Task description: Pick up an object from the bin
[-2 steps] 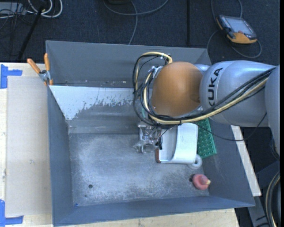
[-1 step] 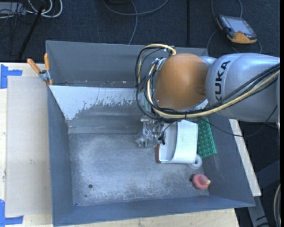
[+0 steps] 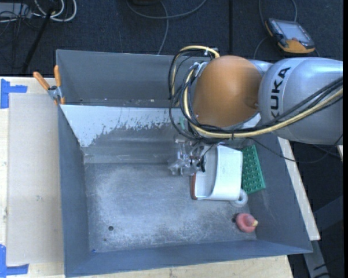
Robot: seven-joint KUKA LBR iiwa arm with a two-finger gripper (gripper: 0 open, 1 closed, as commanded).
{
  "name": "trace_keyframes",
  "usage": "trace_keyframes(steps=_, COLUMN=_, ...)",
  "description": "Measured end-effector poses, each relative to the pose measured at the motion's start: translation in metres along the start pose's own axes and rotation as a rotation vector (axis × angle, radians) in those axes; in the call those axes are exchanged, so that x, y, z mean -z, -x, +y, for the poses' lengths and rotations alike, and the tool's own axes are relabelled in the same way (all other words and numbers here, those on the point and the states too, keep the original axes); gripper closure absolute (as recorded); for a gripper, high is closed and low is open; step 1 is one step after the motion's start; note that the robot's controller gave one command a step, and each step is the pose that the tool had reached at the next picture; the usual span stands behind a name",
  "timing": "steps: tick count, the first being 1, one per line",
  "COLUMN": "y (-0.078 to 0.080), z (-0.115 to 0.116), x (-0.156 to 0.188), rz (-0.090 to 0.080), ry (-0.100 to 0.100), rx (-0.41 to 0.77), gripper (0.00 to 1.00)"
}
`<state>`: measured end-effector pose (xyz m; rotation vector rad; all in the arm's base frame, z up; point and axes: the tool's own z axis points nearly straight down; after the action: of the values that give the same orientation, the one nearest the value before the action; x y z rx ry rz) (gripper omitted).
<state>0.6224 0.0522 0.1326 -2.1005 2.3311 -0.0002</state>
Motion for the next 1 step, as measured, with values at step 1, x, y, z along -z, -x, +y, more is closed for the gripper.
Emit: trace_keyframes(steps=1, y=0.0007, z=-0.0003, x=0.0132, rz=0.000, ry=0.001, rx=-0.007, gripper=1.00)
